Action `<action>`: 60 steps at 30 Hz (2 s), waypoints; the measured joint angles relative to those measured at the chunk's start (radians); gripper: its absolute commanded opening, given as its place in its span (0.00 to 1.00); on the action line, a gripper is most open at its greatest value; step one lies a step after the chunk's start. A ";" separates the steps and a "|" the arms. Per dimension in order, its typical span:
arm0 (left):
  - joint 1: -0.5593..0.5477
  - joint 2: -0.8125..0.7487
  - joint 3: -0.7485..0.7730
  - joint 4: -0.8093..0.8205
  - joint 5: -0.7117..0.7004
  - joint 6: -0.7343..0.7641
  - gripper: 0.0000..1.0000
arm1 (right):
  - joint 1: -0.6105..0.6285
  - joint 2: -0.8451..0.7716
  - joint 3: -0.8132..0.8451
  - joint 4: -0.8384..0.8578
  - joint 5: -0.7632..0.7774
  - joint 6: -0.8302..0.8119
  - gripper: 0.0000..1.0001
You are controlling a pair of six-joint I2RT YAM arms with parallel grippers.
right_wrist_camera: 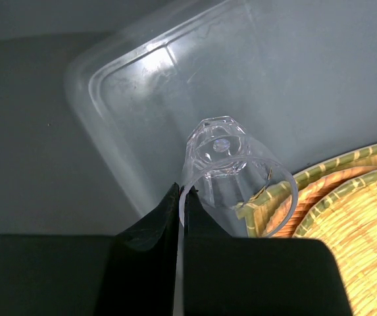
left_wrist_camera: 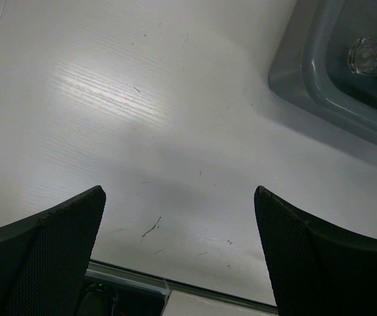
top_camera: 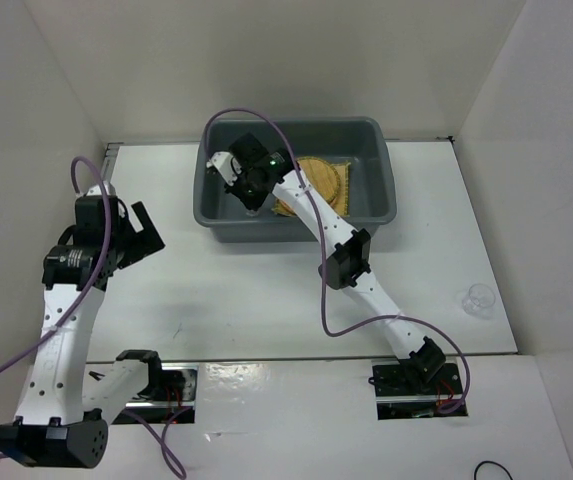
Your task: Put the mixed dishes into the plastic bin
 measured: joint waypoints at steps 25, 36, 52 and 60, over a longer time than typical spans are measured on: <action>0.000 0.008 0.000 -0.006 0.000 0.000 1.00 | -0.003 -0.161 -0.050 -0.014 0.180 0.049 0.86; 0.000 -0.023 -0.006 0.025 -0.005 -0.002 1.00 | -0.341 -1.062 -0.830 0.118 0.418 0.122 0.98; 0.000 0.119 -0.066 0.101 0.064 -0.002 1.00 | -0.749 -1.640 -2.121 0.229 0.581 0.140 0.98; 0.000 0.148 -0.068 0.113 0.084 -0.002 1.00 | -0.850 -1.714 -2.246 0.306 0.581 0.116 0.98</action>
